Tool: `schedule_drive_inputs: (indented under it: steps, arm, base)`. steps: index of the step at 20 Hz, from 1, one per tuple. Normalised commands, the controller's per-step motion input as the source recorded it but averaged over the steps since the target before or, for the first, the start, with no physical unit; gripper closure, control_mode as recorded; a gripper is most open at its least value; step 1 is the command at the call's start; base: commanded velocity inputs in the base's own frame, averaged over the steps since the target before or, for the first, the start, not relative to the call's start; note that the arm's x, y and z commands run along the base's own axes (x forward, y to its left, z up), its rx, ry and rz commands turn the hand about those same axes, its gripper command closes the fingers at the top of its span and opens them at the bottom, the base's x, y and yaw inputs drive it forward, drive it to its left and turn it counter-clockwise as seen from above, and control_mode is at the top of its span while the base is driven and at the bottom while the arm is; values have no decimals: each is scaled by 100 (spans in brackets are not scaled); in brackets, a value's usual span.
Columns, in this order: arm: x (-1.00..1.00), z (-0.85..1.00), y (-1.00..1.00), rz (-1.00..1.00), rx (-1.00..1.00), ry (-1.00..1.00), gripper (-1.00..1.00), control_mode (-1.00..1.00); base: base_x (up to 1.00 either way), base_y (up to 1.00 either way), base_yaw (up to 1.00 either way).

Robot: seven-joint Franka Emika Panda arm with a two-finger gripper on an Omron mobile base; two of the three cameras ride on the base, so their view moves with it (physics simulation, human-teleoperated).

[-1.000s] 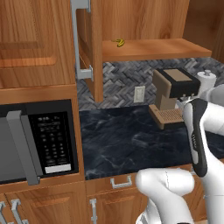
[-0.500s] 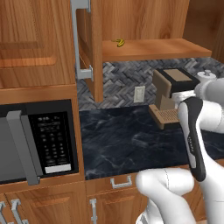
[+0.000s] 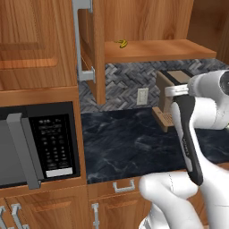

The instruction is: Pick the bananas from the cabinet and place them in one bowl. Pick the garlic from the sink and place it in the other bowl.

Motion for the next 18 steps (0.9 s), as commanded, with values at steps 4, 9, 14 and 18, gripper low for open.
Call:
schedule_drive_inputs:
  steps: [4,9,14,18]
  arm:
    - [0,34,38,0,0,0,-100,-100]
    - [1,41,33,-1,0,1,-100,-100]
    - [21,33,4,-1,2,1,-100,-100]
    - [31,23,2,0,4,0,-100,-100]
  base:
    - [0,0,0]
    - [0,0,0]
    - [0,0,0]
    - [0,0,0]
